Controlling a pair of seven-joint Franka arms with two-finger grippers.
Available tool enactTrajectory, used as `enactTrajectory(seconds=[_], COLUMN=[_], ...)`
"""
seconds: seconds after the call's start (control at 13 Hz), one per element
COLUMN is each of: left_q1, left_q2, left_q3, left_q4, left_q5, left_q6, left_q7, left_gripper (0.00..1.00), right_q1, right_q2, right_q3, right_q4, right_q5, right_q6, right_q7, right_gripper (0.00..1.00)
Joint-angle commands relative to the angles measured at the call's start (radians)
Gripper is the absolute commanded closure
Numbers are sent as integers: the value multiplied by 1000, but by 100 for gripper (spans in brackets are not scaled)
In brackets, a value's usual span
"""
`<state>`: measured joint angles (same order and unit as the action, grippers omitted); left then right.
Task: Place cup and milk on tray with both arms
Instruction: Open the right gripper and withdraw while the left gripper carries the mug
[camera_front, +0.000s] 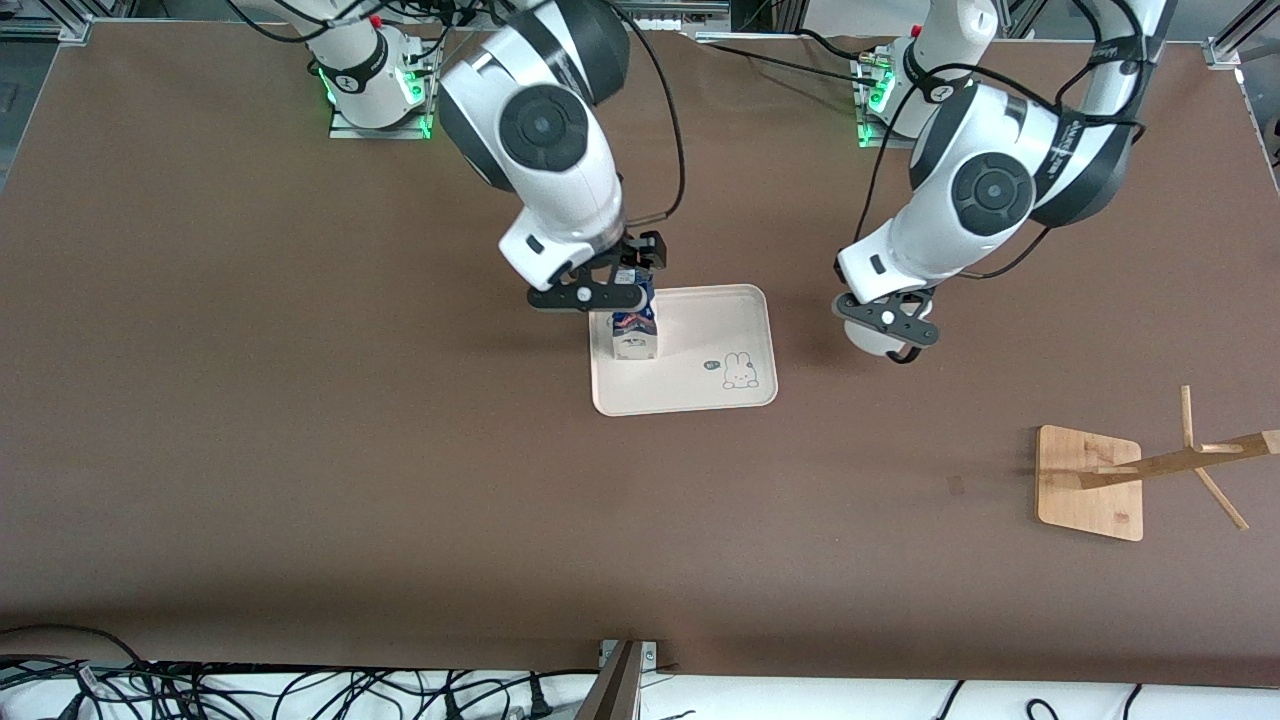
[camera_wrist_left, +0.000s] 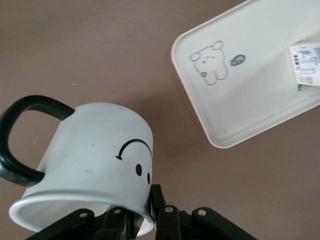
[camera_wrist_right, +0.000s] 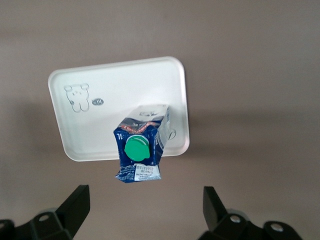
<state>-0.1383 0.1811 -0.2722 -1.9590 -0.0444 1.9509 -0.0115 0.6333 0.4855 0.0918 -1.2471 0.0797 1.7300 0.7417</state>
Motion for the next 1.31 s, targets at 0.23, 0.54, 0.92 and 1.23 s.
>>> enactTrajectory(seconds=[0.23, 0.54, 0.92, 1.23], left_q1=[-64, -144, -175, -195], left_q2=[144, 251, 328, 368], left_q3=[-67, -67, -67, -65], left_q4=[117, 170, 201, 219], left_q5=[-63, -77, -78, -80], left_q6=[-30, -24, -15, 46], left_q7=[-34, -105, -102, -105], left_gripper=[100, 100, 100, 100], right_q1=[-84, -225, -380, -472], right_q2=[-156, -200, -231, -246], right_q3=[-44, -44, -46, -46], right_q4=[-22, -25, -35, -84], right_q5=[15, 20, 23, -50], right_q6=[-46, -78, -194, -224], right_q7=[-2, -27, -277, -424], right_gripper=[0, 0, 0, 0])
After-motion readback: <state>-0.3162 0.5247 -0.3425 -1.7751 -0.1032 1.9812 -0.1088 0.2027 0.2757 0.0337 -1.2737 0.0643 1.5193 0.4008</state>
